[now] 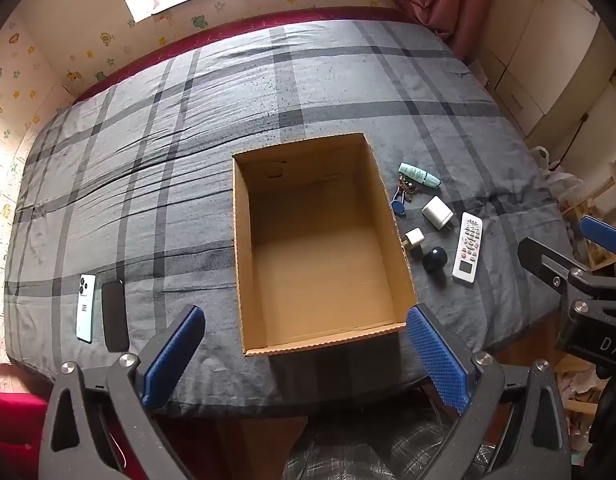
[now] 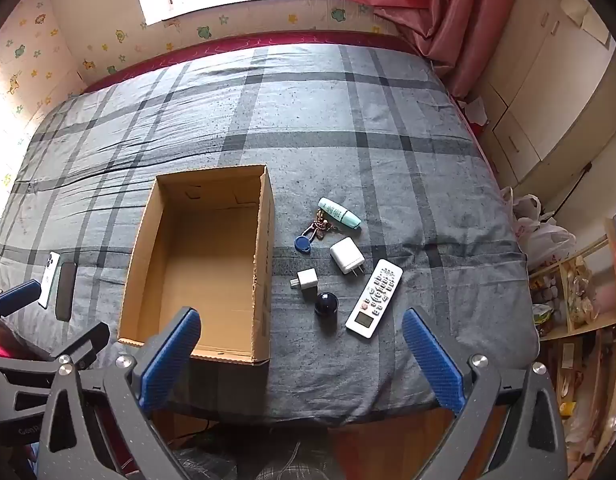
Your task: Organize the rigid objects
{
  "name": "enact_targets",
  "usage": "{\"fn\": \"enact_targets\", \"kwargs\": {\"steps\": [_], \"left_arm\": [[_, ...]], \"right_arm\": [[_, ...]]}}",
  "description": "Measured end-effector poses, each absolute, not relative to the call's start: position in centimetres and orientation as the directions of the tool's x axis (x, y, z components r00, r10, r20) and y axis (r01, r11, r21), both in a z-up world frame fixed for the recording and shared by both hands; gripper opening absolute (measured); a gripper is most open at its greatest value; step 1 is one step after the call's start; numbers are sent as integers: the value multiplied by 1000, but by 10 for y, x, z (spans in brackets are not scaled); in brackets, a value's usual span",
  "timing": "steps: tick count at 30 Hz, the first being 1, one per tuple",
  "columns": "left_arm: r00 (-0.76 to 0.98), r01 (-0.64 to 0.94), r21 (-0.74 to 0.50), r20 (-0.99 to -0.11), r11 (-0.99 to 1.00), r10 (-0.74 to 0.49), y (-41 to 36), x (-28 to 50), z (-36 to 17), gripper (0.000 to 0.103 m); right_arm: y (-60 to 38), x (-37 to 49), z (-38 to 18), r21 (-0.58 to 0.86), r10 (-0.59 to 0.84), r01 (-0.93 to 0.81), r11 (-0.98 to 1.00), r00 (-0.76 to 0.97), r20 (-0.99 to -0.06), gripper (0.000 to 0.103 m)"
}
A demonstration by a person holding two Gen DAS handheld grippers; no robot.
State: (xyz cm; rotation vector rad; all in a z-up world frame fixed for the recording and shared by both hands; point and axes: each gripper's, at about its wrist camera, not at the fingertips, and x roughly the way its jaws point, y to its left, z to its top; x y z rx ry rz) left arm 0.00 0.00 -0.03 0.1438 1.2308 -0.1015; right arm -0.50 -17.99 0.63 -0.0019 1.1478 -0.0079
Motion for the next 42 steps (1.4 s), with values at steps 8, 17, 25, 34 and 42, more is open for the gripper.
{"fn": "enact_targets", "kwargs": {"steps": [8,17,25,34,42], "left_arm": [[310,160,47,-951,986,-5,0,-1,-6,103],[290,152,38,-957,988,-8,1,-1,-12,103],[282,151,39,-959,988,-5,3,-1,-13,103],[282,152,40,-960,988,-5,1,-1,-14,103],[283,149,40,-959,988,-4,1,-1,-13,103]], "right_arm": [[-181,-3,-2,-7,-10,9,1000,386,-923,103],[-183,-2,-7,0,-3,8,1000,370,-929,103],[-182,-1,-9,6,3,6,1000,365,-931,103],[-183,-2,-8,6,3,6,1000,365,-931,103],[-183,0,-7,7,6,2,1000,369,-930,103]]}}
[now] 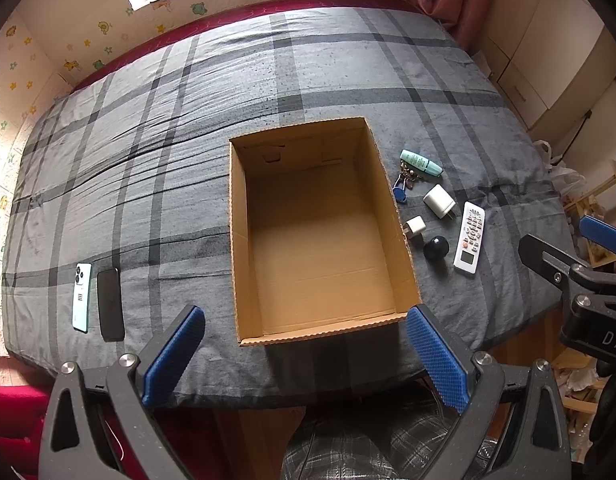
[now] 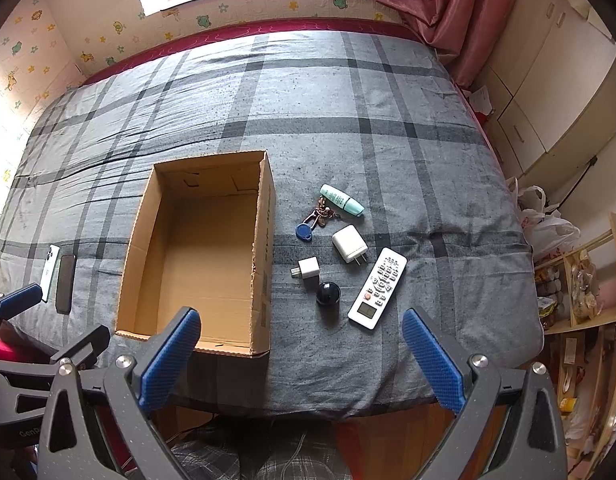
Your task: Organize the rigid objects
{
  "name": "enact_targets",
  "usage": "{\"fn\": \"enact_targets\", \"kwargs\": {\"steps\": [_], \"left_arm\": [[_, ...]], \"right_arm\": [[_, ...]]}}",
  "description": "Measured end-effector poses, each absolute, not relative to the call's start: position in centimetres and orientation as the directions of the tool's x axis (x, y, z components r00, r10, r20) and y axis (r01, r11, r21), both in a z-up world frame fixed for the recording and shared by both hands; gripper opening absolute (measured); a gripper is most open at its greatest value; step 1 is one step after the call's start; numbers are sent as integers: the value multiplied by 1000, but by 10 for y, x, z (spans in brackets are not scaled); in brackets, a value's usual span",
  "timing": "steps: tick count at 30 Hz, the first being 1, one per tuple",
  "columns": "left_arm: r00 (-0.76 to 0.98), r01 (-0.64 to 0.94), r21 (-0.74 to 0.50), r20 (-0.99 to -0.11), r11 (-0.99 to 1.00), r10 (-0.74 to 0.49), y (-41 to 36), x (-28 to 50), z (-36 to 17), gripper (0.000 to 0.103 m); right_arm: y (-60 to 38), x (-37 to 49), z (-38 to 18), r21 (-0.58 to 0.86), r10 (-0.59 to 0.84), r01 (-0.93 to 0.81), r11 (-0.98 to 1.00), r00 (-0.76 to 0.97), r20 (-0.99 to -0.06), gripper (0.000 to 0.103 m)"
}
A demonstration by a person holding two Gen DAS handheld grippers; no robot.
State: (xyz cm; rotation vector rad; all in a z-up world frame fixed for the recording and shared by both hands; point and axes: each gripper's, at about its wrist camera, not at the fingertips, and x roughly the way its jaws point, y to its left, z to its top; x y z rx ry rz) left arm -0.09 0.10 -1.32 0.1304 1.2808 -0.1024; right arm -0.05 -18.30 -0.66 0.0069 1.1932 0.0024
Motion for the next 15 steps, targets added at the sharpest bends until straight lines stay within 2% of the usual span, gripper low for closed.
{"fn": "enact_targets", "kwargs": {"steps": [15], "left_arm": [[288,141,38,-958,989,-4,2,2,-10,103]], "right_arm": [[-181,3,-4,4,5,-5,1000,369,-929,103]]}}
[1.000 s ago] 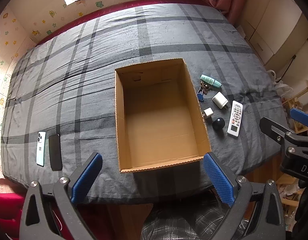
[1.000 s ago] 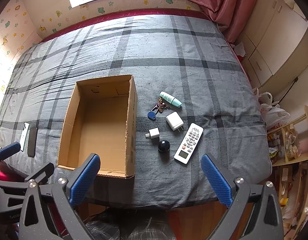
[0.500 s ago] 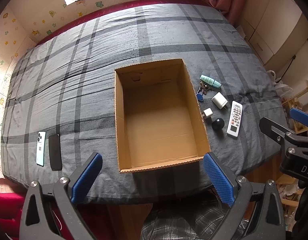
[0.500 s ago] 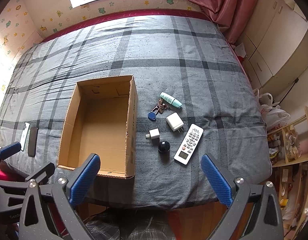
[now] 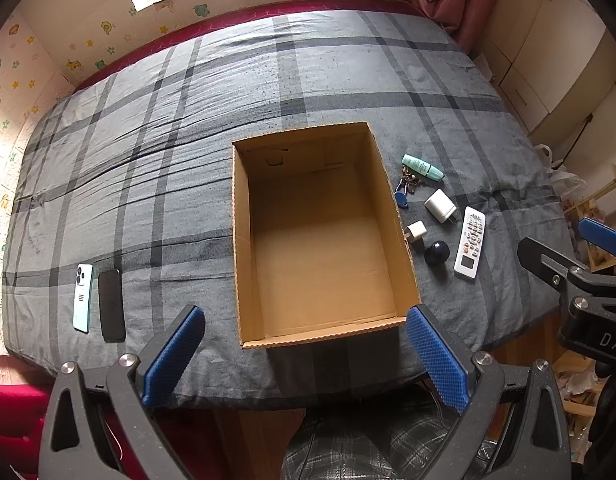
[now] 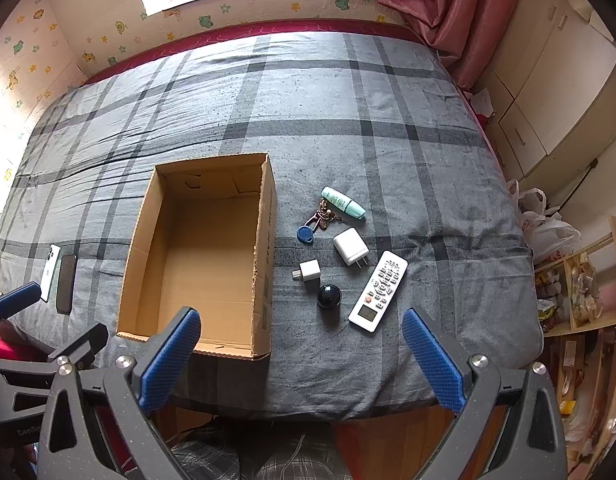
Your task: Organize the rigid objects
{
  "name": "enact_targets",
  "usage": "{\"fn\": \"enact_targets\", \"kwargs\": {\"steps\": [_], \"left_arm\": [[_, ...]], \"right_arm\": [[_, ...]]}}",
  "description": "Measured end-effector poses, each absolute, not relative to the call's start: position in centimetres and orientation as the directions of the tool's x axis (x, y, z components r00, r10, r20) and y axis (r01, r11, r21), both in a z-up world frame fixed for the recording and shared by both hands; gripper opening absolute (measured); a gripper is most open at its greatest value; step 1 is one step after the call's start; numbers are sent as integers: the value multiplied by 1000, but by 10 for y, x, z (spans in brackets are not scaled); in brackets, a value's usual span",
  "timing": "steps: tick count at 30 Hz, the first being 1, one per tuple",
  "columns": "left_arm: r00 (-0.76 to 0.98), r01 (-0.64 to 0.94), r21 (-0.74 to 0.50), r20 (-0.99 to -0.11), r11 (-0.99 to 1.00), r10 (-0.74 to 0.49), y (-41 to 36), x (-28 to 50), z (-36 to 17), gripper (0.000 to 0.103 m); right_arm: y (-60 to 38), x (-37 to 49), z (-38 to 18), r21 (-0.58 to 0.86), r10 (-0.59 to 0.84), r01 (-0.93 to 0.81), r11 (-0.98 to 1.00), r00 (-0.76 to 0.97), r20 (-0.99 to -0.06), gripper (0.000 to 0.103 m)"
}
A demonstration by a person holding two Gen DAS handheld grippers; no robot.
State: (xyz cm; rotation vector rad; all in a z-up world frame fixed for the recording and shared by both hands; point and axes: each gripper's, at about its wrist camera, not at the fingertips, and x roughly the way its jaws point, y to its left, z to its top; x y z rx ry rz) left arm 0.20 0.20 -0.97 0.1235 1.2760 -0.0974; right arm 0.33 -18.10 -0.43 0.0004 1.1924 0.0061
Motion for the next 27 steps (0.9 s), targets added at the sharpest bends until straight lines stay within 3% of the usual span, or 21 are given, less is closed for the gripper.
{"fn": "enact_targets", "kwargs": {"steps": [27], "left_arm": [[291,141,30,-957,990,-13,0,9,-10,103]], "right_arm": [[-185,9,-3,-3,-1,-5,1000,371,-929,103]]}}
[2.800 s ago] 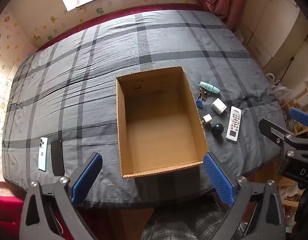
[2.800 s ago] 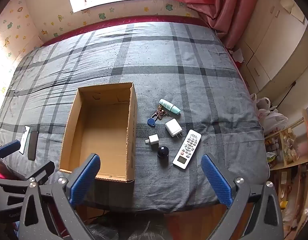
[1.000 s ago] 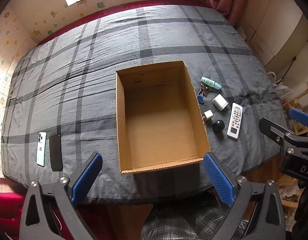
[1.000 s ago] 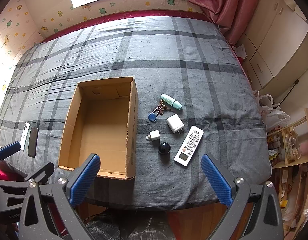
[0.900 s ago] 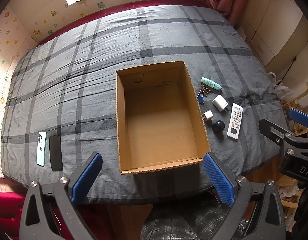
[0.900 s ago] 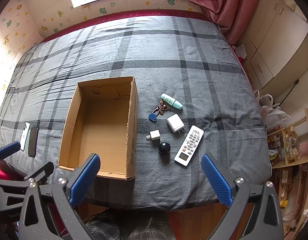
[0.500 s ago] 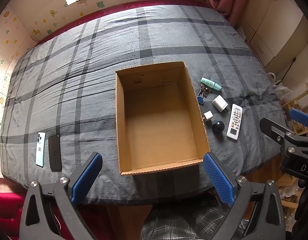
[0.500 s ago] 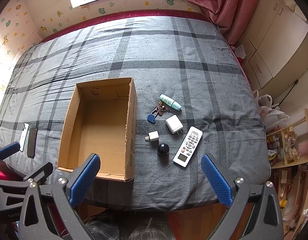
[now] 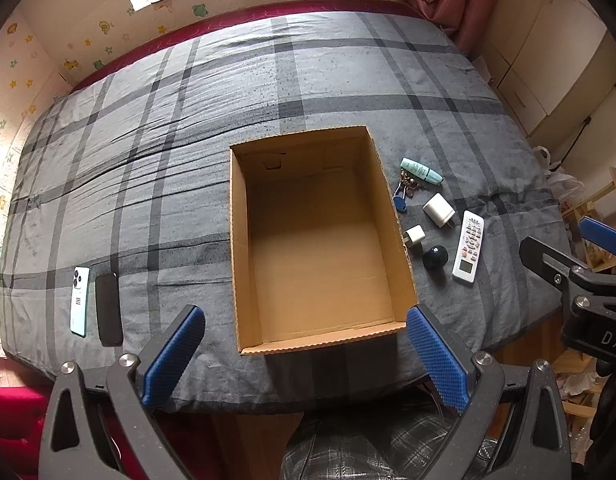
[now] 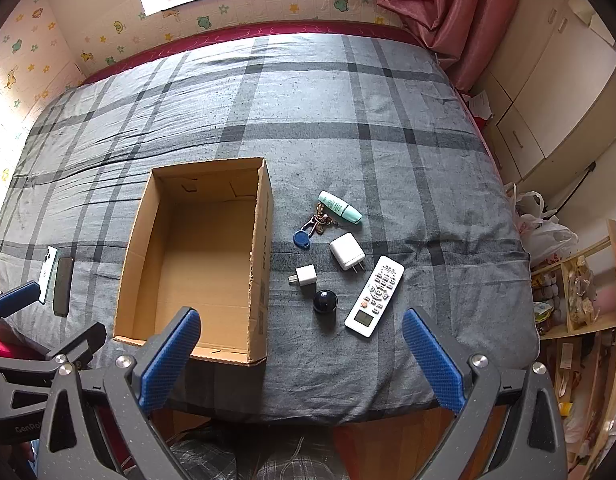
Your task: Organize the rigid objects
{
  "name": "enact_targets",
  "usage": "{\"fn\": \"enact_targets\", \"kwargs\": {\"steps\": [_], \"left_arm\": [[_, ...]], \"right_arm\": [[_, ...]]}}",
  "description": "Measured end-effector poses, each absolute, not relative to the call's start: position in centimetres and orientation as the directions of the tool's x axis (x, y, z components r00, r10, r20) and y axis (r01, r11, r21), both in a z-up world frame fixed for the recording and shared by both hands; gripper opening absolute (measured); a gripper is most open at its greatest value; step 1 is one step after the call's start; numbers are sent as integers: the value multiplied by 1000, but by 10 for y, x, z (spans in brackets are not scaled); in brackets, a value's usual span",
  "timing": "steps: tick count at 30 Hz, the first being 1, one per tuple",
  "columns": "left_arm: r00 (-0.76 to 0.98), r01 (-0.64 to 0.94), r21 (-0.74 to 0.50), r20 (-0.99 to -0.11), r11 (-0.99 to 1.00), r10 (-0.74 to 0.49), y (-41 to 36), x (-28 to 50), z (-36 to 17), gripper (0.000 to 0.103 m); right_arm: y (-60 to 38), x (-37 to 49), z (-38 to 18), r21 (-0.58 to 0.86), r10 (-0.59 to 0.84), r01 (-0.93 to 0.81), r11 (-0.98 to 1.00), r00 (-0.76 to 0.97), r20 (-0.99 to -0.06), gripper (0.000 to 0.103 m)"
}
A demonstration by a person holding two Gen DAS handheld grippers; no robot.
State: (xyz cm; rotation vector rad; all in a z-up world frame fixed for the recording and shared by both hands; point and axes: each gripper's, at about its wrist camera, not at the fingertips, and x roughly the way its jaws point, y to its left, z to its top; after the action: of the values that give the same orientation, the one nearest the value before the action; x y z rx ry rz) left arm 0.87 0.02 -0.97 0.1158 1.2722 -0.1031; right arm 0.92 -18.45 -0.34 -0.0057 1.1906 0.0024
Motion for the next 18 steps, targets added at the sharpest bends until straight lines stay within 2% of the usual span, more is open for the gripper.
{"fn": "enact_targets", "kwargs": {"steps": [18], "left_arm": [[263,144,-2,-964,990,-40,26,36,-28,103]], "right_arm": [[-196,25,-6,-4,-11,18,1000,362,-932,103]]}}
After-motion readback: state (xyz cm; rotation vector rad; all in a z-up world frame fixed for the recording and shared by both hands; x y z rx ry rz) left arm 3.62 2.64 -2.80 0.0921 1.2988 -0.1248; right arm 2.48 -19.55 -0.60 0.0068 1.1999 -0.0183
